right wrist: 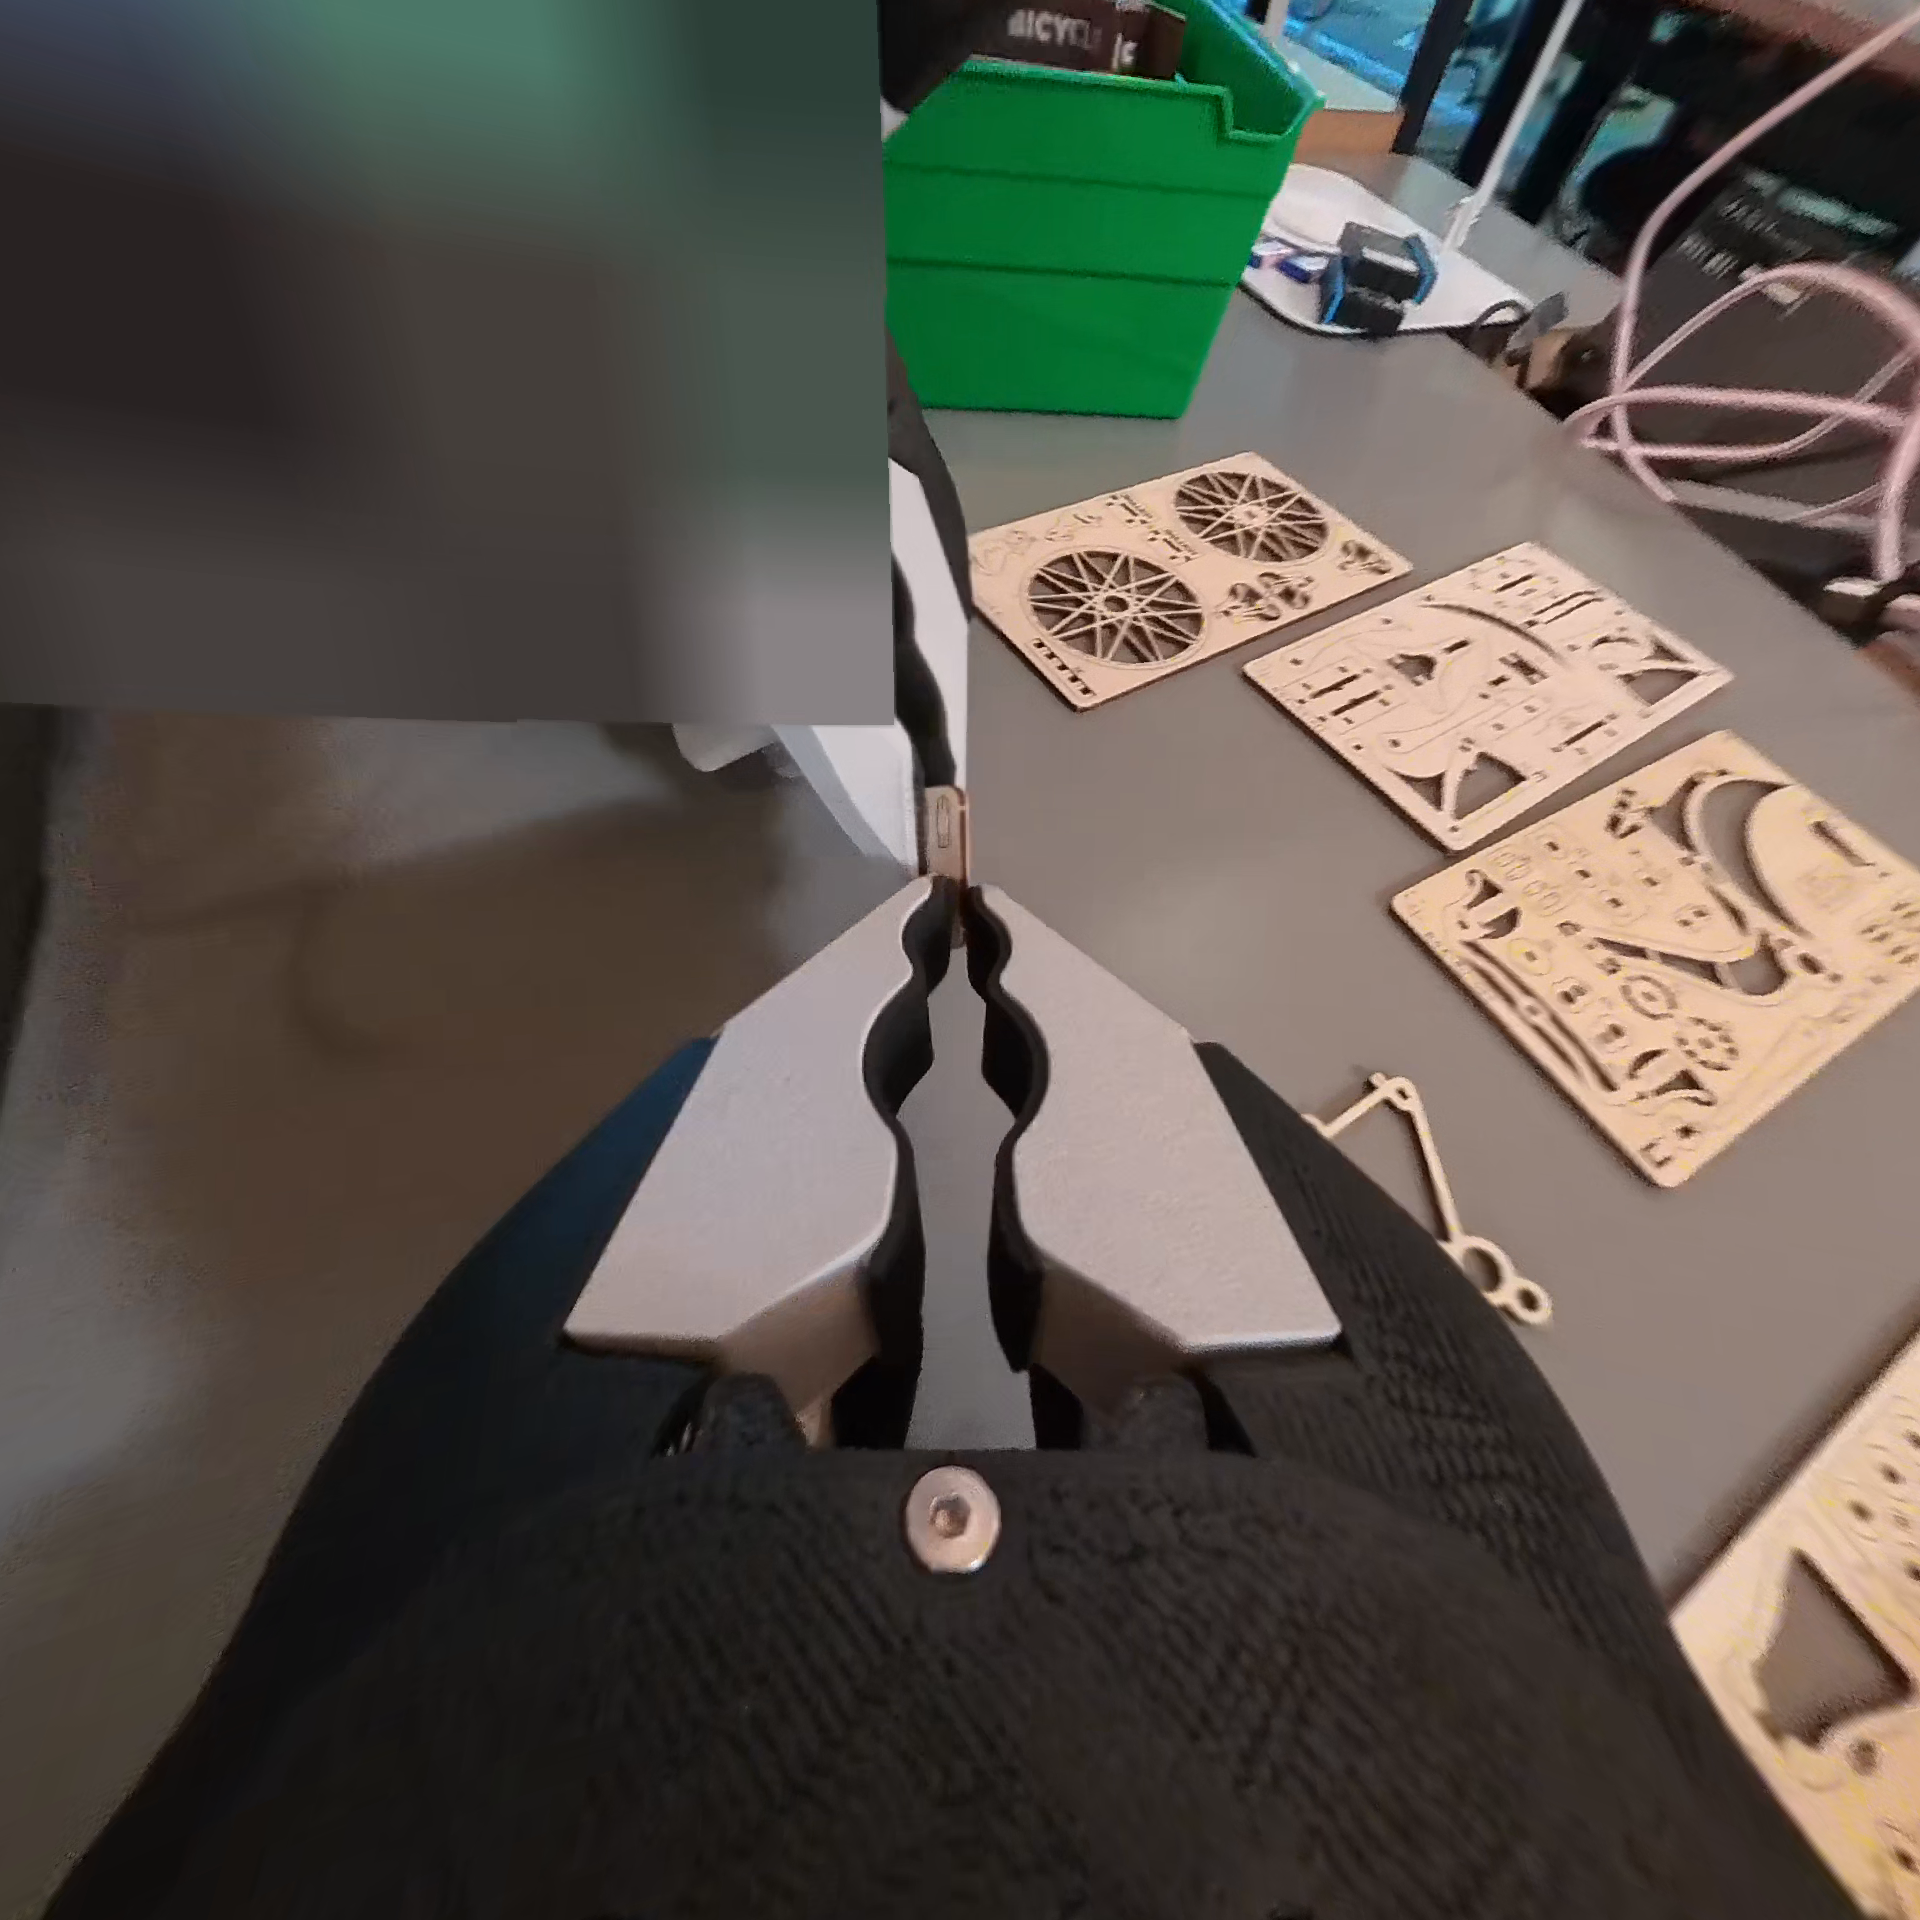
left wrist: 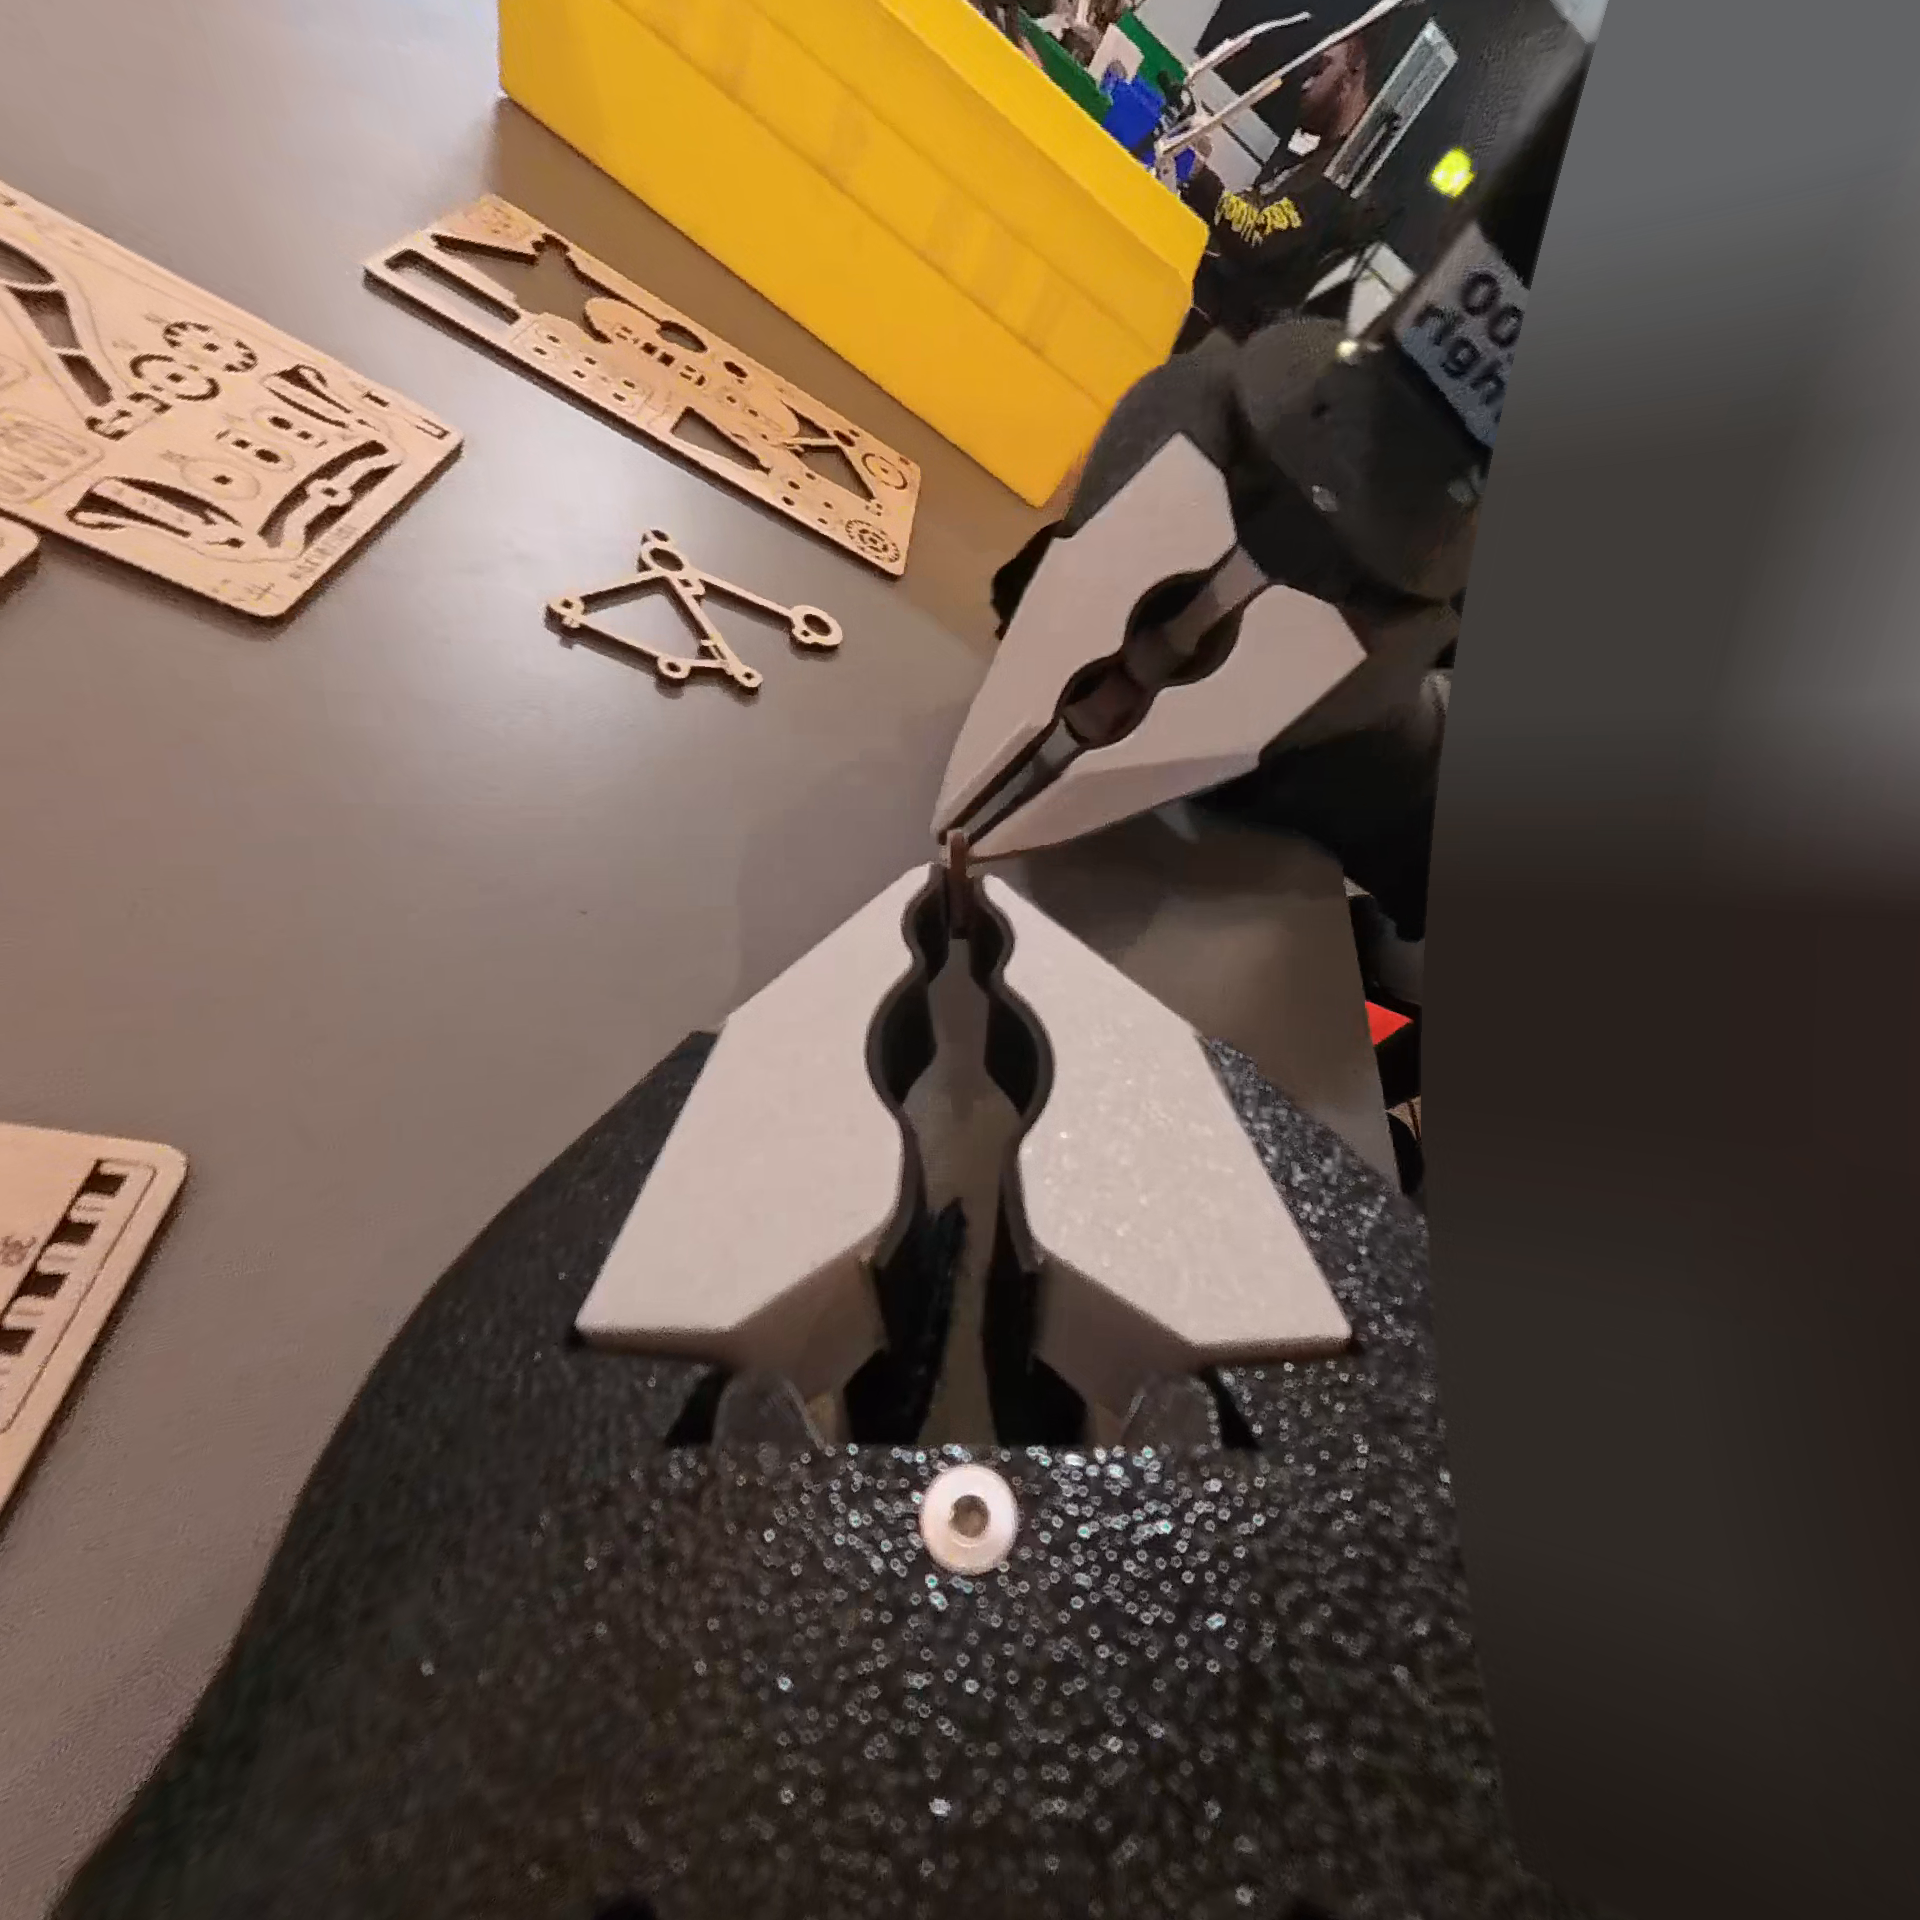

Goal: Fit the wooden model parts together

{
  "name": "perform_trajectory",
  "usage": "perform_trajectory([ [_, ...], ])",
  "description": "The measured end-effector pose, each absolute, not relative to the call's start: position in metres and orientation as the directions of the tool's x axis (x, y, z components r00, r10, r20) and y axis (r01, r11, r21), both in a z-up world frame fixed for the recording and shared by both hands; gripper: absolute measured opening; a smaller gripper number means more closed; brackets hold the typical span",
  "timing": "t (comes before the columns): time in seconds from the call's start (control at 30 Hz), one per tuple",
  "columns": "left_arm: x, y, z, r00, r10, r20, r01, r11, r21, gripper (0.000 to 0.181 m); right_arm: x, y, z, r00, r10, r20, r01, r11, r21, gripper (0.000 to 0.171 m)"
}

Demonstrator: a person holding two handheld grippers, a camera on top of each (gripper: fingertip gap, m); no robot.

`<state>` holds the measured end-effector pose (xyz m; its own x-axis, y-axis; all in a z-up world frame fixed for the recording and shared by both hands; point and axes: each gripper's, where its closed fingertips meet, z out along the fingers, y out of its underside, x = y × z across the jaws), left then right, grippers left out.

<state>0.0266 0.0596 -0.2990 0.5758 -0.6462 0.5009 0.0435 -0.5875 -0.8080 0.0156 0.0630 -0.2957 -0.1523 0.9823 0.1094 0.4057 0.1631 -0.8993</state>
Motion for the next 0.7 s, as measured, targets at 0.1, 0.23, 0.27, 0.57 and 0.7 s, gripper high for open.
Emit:
perform_trajectory([
  [0.1,0.024,0.062,-0.3,0.589,-0.627,0.51,0.06,-0.595,-0.801,0.001,0.013,0.066,-0.297,-0.118,0.957,0.264,0.41,0.289,-0.865,0.0],
  [0.23,0.021,0.064,-0.3,0.596,-0.61,0.523,0.079,-0.603,-0.794,0.001,0.011,0.068,-0.297,-0.094,0.904,0.418,0.421,0.417,-0.806,0.0],
  [0.27,0.02,0.065,-0.302,0.6,-0.601,0.528,0.083,-0.61,-0.788,0.001,0.01,0.069,-0.298,-0.087,0.899,0.43,0.425,0.424,-0.8,0.0],
  [0.57,0.009,0.073,-0.305,0.586,-0.488,0.647,0.222,-0.671,-0.707,0.001,0.006,0.061,-0.298,-0.114,0.845,0.522,0.384,0.522,-0.761,0.024],
  [0.7,0.008,0.074,-0.305,0.58,-0.473,0.664,0.237,-0.682,-0.692,0.001,0.005,0.062,-0.31,-0.13,0.838,0.53,0.441,0.528,-0.726,0.032],
])
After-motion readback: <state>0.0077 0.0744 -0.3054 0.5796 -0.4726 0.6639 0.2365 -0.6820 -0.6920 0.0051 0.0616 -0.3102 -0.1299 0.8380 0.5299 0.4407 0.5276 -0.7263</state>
